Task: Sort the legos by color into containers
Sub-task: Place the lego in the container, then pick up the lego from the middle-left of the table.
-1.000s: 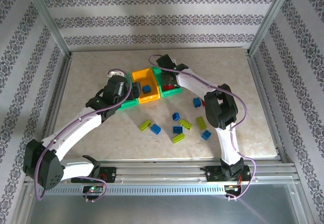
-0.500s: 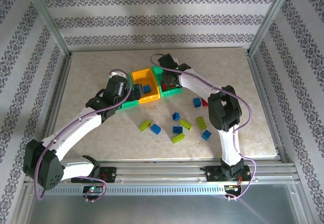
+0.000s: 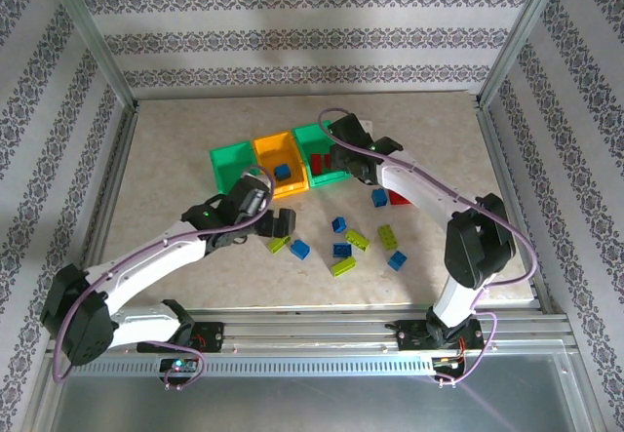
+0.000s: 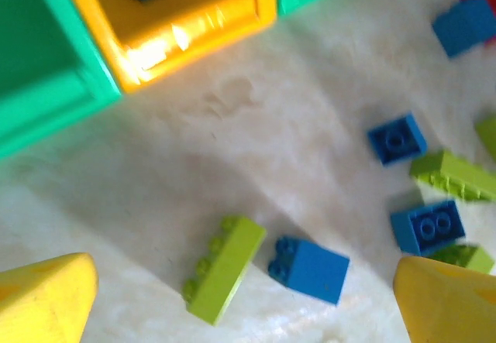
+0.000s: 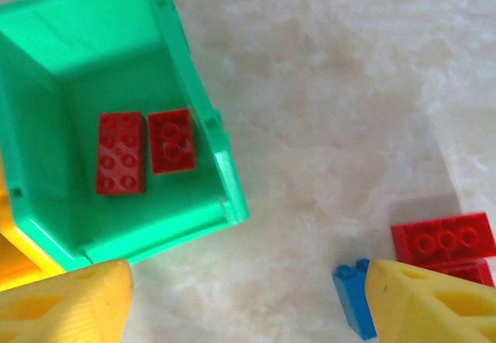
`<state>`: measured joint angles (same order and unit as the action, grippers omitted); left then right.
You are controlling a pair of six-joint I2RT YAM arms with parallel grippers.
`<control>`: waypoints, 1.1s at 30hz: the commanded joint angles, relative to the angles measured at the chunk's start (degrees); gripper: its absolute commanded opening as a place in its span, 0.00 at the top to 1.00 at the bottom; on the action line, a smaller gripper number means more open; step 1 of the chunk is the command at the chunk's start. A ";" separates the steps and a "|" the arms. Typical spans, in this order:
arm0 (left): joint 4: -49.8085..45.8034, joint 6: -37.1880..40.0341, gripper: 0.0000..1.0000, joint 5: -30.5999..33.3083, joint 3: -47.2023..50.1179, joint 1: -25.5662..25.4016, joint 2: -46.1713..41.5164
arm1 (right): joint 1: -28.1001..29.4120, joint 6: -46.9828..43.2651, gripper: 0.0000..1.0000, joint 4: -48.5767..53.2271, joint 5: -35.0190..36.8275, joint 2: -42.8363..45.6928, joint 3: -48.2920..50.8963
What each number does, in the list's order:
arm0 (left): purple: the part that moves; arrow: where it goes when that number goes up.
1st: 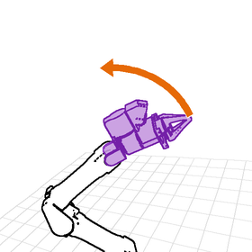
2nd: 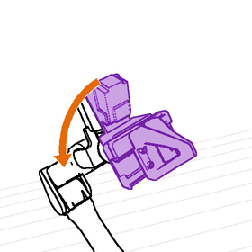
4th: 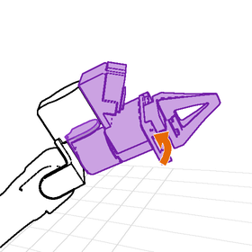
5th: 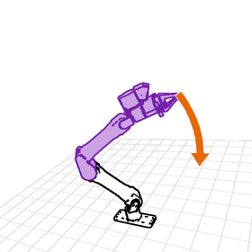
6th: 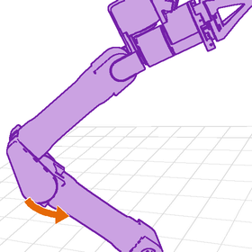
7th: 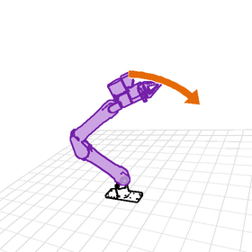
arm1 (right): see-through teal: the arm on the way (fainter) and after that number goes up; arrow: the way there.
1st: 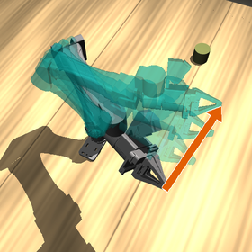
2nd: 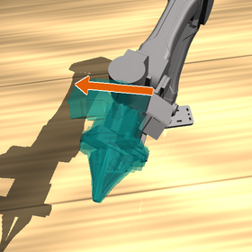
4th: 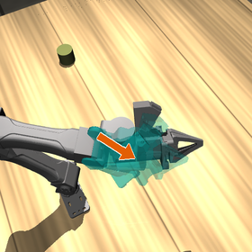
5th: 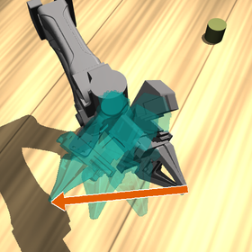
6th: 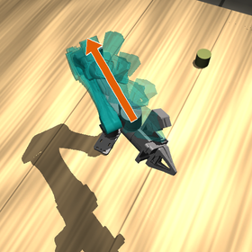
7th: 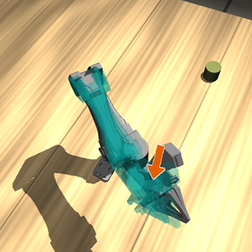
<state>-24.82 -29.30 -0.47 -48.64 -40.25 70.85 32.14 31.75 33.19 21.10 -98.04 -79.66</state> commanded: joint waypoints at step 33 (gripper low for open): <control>2.70 -4.39 0.24 4.78 -5.75 -11.83 24.38 | -0.50 9.07 0.02 1.46 10.08 21.74 17.23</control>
<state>-21.58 -32.73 0.86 -52.29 -52.12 93.71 32.01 39.31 33.82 28.62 -78.26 -63.83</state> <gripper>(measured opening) 0.760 0.984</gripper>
